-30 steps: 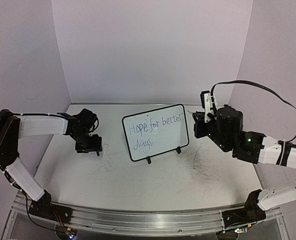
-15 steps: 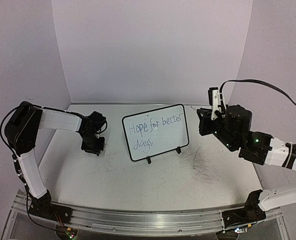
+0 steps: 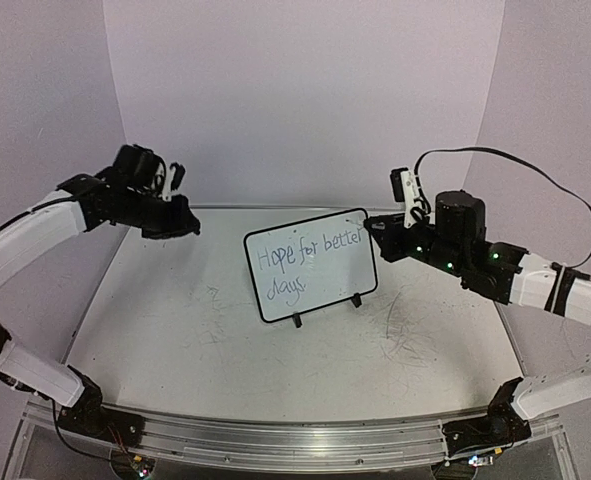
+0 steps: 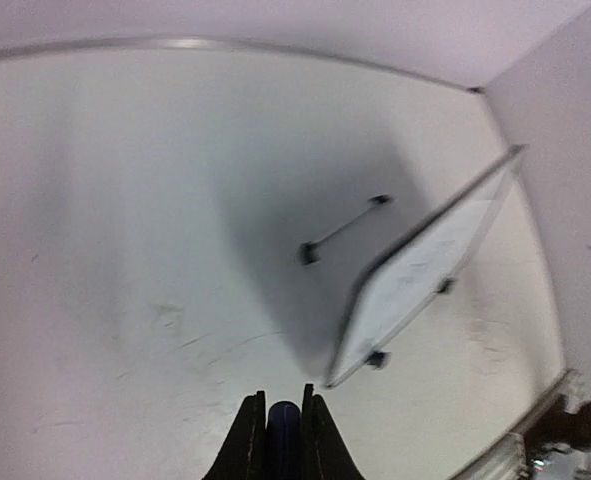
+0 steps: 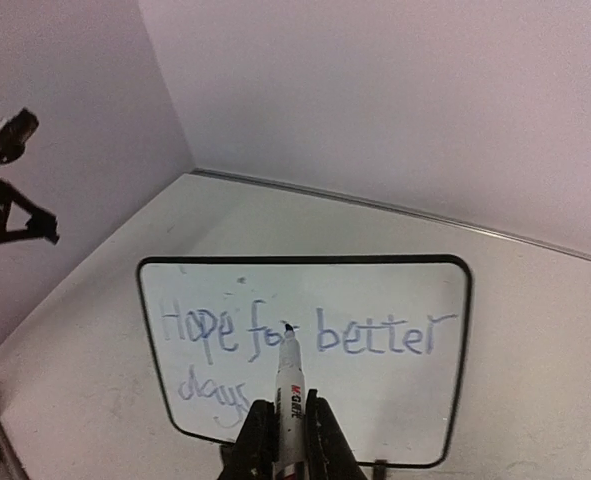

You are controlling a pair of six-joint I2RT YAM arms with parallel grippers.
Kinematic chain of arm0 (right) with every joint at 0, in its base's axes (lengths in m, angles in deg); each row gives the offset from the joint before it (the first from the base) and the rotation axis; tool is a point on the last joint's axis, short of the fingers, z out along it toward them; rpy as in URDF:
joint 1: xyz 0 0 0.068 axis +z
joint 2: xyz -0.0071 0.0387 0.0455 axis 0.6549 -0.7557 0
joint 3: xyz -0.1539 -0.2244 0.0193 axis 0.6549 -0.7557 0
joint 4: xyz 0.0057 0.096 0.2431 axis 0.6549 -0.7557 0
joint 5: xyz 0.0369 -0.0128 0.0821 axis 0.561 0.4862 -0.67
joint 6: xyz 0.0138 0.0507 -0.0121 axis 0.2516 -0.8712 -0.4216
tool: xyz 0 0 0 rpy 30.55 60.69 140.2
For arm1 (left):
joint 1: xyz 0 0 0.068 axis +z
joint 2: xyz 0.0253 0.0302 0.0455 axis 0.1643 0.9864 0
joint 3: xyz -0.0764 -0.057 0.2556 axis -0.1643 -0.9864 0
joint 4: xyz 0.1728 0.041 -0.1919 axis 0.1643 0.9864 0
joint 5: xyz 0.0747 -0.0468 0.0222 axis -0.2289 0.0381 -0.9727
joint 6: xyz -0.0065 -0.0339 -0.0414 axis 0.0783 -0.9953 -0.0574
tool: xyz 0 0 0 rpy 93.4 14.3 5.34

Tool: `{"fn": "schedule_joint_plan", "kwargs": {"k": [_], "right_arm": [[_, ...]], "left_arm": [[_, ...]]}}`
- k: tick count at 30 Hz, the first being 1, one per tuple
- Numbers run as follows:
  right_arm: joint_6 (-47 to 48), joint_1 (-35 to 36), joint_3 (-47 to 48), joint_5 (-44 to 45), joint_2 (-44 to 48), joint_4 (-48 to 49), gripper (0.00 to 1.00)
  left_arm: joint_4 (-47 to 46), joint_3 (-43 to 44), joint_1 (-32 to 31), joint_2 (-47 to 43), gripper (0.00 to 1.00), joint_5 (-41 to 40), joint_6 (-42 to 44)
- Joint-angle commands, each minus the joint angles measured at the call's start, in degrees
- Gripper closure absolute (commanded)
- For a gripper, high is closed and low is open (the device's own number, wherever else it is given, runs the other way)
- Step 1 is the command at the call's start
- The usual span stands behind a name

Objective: Write a sentence on the whiteboard
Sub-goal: Pick up the pen cap from the center of the board, then insert the pen cap into the whiteboard marker.

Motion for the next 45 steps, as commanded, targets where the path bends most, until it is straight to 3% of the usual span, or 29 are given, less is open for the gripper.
{"fn": "schedule_joint_plan", "kwargs": {"k": [1, 5, 7, 18, 45], "right_arm": [[-3.45, 0.22, 8.18, -25.57, -3.81, 5.22, 1.0], [-8.83, 1.0, 10.6, -34.93, -7.07, 12.55, 1.0], [-10.35, 1.64, 11.47, -35.3, -7.71, 14.44, 1.0], [-23.52, 1.95, 10.28, -38.96, -11.17, 32.26, 1.0], [-24.52, 1.95, 9.56, -38.81, -13.35, 34.76, 1.0]], "left_arm": [[-12.5, 2.37, -0.71, -6.59, 1.0, 25.09, 0.56], [-42.04, -7.83, -1.84, -9.08, 1.0, 37.96, -11.15], [-50.64, -9.9, -2.91, -8.42, 1.0, 38.83, -14.31], [-54.72, -7.94, -8.26, -3.85, 1.0, 38.28, -13.73], [-56.29, -8.79, -8.49, -3.67, 1.0, 37.82, -15.05]]}}
